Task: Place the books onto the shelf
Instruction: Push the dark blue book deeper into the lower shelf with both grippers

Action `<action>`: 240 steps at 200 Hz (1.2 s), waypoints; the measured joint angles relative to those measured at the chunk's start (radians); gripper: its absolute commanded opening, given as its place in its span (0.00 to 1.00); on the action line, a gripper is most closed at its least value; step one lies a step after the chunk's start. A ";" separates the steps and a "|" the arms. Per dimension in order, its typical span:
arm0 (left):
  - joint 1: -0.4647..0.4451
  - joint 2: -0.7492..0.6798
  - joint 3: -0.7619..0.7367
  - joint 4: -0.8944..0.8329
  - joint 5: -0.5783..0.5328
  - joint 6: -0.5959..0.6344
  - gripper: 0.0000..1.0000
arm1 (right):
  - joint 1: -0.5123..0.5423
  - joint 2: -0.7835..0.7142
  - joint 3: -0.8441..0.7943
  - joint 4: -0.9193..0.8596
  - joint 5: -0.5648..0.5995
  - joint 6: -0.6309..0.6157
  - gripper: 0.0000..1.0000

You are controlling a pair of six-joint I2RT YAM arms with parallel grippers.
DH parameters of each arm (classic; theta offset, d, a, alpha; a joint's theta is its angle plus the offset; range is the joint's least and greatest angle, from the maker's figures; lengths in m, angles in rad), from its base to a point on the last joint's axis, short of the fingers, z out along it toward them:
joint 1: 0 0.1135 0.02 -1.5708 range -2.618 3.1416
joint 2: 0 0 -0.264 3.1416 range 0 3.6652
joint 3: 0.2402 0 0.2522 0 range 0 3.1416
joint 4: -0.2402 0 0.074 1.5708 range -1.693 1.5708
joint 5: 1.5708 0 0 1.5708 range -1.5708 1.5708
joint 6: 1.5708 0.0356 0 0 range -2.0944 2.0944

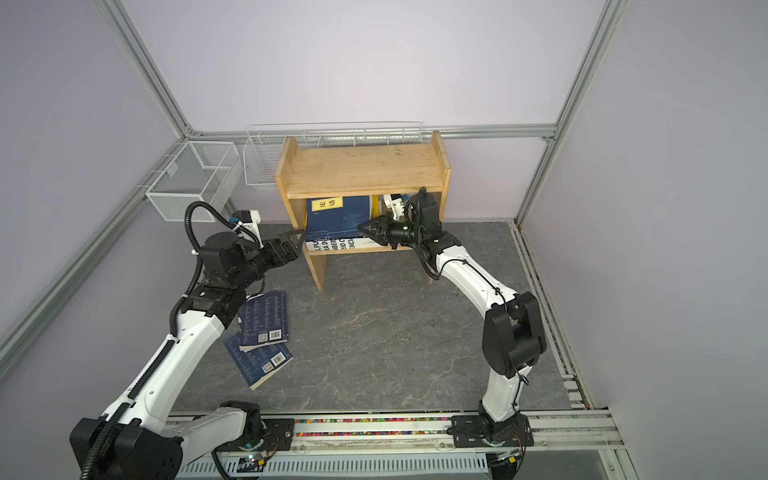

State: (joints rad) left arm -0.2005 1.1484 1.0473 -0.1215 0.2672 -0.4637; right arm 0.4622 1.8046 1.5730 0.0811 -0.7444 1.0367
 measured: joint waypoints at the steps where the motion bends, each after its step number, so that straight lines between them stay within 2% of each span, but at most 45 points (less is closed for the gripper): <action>1: 0.000 0.000 0.000 0.000 0.000 0.000 0.99 | 0.000 0.000 0.000 0.001 0.000 0.000 0.08; 74: 0.004 0.029 0.016 0.019 0.030 -0.010 0.99 | -0.008 0.056 0.036 0.090 -0.001 0.041 0.08; 159: 0.004 0.075 0.039 0.028 0.048 -0.014 0.99 | -0.009 0.065 0.077 -0.003 -0.013 -0.022 0.09; 183: 0.004 0.085 0.045 0.034 0.048 -0.014 0.99 | -0.009 0.067 0.087 -0.016 -0.013 -0.024 0.12; 240: 0.005 0.122 0.047 0.050 0.001 -0.056 0.99 | -0.011 0.094 0.114 -0.017 0.019 -0.019 0.31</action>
State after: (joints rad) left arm -0.1959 1.2709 1.0943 -0.0711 0.2680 -0.5194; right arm 0.4511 1.8988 1.6875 0.0639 -0.7250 1.0176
